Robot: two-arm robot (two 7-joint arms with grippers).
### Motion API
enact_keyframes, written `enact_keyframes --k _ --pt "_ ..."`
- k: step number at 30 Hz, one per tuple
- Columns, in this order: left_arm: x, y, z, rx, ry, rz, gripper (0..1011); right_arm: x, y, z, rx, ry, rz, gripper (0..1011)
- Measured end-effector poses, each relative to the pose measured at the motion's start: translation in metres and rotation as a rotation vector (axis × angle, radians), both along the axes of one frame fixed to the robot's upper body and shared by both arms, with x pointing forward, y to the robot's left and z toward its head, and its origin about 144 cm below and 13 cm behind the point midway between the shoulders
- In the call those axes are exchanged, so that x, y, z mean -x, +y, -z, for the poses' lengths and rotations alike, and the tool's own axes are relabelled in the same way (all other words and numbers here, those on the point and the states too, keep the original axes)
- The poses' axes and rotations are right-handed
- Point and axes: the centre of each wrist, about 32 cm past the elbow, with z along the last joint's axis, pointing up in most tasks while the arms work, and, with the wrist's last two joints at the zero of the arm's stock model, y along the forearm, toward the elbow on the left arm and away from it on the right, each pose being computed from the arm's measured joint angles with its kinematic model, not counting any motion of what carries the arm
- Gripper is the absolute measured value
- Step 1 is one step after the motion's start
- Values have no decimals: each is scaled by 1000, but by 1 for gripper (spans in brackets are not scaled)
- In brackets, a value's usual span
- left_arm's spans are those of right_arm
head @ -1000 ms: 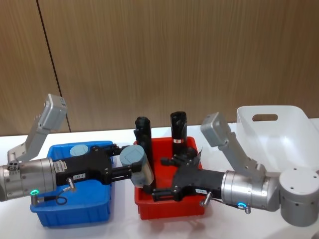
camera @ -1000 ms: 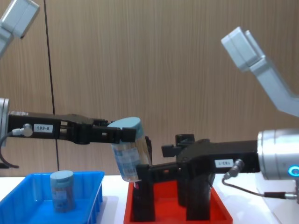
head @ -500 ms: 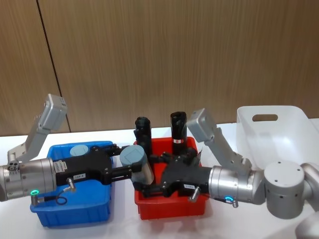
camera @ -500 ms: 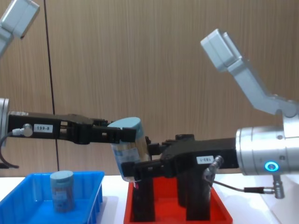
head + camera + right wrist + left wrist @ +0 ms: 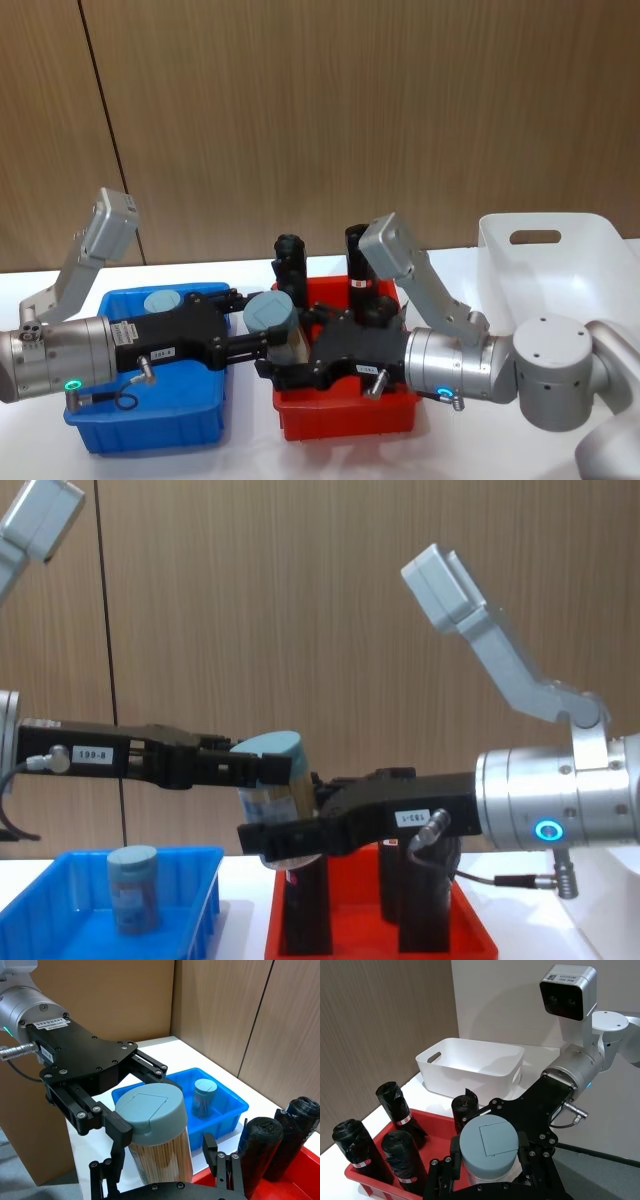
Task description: Pick the cotton swabs from the blue box and place them into the white box.
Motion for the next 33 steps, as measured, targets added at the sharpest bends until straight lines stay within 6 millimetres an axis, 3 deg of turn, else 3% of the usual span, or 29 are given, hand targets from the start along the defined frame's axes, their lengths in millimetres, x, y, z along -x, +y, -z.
enact_keyframes --k 13,17,27,33 --pt "0 0 0 0 0 -1 664 -2 4 0 0 2 -8 667" --pt "0 0 0 0 0 -1 669 -2 4 0 1 2 -9 659" --pt "0 0 0 0 0 0 939 -2 2 0 0 2 -9 659" --pt "0 0 0 0 0 0 1004 -1 -3 0 -12 -1 -1 658"
